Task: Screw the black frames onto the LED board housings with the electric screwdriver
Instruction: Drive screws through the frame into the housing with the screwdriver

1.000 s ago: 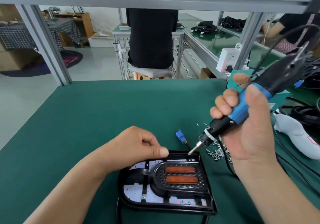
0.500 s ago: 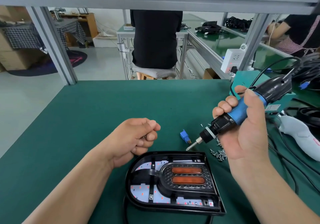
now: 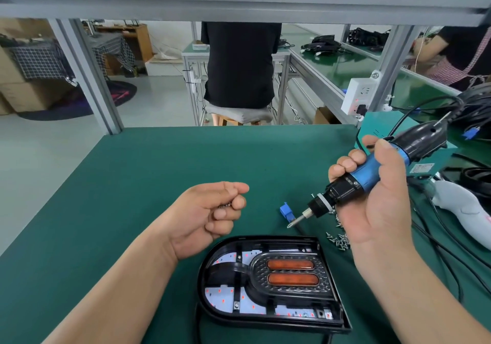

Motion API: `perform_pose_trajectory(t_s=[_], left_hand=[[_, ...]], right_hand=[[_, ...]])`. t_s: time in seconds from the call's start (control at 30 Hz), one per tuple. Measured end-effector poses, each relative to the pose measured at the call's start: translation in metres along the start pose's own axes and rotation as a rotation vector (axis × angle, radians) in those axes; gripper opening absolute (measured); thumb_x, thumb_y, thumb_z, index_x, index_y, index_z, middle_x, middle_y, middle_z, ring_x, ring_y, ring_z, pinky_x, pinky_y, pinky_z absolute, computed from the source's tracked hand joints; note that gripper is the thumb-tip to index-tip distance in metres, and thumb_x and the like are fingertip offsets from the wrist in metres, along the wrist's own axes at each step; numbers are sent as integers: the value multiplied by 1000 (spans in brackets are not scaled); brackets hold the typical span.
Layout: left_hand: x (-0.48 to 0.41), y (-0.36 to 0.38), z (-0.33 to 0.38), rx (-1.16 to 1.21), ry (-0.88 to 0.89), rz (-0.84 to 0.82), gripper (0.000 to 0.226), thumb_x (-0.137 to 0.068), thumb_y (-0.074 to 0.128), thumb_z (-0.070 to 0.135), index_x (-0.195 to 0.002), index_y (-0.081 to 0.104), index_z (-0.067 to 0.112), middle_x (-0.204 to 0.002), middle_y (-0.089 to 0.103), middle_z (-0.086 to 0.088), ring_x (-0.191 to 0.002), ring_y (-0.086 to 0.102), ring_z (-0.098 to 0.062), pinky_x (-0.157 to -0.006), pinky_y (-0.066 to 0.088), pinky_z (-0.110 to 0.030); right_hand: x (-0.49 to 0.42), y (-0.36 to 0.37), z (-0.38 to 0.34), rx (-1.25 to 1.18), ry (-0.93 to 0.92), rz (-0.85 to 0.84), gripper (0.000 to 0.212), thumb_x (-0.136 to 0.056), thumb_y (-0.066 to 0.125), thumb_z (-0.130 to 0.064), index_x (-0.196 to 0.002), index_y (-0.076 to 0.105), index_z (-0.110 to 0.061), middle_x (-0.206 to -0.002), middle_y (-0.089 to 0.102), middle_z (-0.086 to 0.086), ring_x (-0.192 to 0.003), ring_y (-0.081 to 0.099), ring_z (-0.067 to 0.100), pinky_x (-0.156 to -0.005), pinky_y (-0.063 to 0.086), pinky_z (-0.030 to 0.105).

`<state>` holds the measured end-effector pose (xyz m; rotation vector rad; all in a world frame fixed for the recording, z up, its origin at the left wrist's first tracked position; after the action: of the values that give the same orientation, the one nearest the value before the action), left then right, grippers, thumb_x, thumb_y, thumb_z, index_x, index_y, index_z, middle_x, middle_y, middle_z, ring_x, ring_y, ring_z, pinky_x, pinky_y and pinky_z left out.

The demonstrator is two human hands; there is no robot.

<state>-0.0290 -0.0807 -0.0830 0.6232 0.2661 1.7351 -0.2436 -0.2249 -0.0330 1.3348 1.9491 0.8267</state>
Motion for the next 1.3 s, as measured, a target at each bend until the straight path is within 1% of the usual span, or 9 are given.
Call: perform_pose_trajectory(t_s=[0.17,0.33,0.43,0.6,0.8,0.93,0.97,1.07,1.3], left_hand=[[2,4,1,-20,6,-59,9,-99,61,17,-104,60,9,-78,57,-2,-54,34,-4,-37,30,-13],[1,5,1,-63,20,-81,19,-99,69,30,-91,71,13,-78,55,1,-54,33,-2,-39,29,-12],[0,4,1,-56,38,-71,16,-97,73,27,-93,75,12,-80,56,1,-56,34,-2,-39,29,-12],[-1,2,1,-46,40,-44,19,-96,65,16,-100,81,7,-82,60,-2,-56,37,-4,-39,28,-13],[0,3,0,-123,45,-78,27,-95,68,9,-118,76,-1,-85,61,-4,-61,37,-7,-43,31,-14],[1,6,2,-134,63,-114,6,-95,71,15,-96,69,9,-86,60,-6,-59,36,-6,-41,30,-13],[1,6,2,-154,65,-122,8,-97,71,16,-92,67,11,-86,60,-6,-59,36,-5,-41,30,-13],[0,7,0,-176,53,-118,9,-95,72,17,-93,70,9,-86,60,-6,-58,37,-5,-41,29,-12],[-1,9,-4,-161,29,-138,13,-91,69,4,-102,76,5,-89,63,-10,-58,39,-6,-41,30,-12]], right_hand=[[-3,5,2,-2,-5,22,11,-103,63,-25,-108,59,-16,-79,54,-2,-67,52,14,-67,53,28],[-7,17,2,-40,-12,20,8,-103,63,-23,-104,61,-16,-78,55,-2,-67,53,14,-68,52,28],[-9,24,4,-55,-7,26,7,-102,63,-21,-103,61,-15,-77,55,-1,-66,54,14,-66,53,28],[-11,26,9,-68,7,49,8,-101,65,-21,-103,60,-14,-76,56,-1,-65,54,14,-65,53,29],[-8,22,14,-87,6,51,15,-101,66,-21,-108,54,-14,-80,56,0,-67,54,15,-68,54,30],[-7,24,18,-97,2,50,14,-102,66,-23,-107,55,-15,-81,57,1,-70,56,16,-72,55,32],[-6,25,19,-96,2,48,14,-103,67,-23,-106,56,-15,-81,58,1,-70,57,16,-72,56,33],[-6,24,22,-93,6,55,13,-102,67,-23,-105,57,-15,-82,58,1,-70,58,16,-74,57,34],[-5,23,22,-99,-2,59,14,-103,68,-25,-106,57,-15,-84,59,2,-72,59,17,-76,58,35]])
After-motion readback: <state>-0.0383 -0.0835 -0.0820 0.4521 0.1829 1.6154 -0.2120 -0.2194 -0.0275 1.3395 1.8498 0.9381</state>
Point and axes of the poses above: each hand's wrist, its own x-axis away from the middle knuckle, its own y-axis out of the palm, z = x × y, the point moved 5 cm from there along -x, towards the middle knuckle
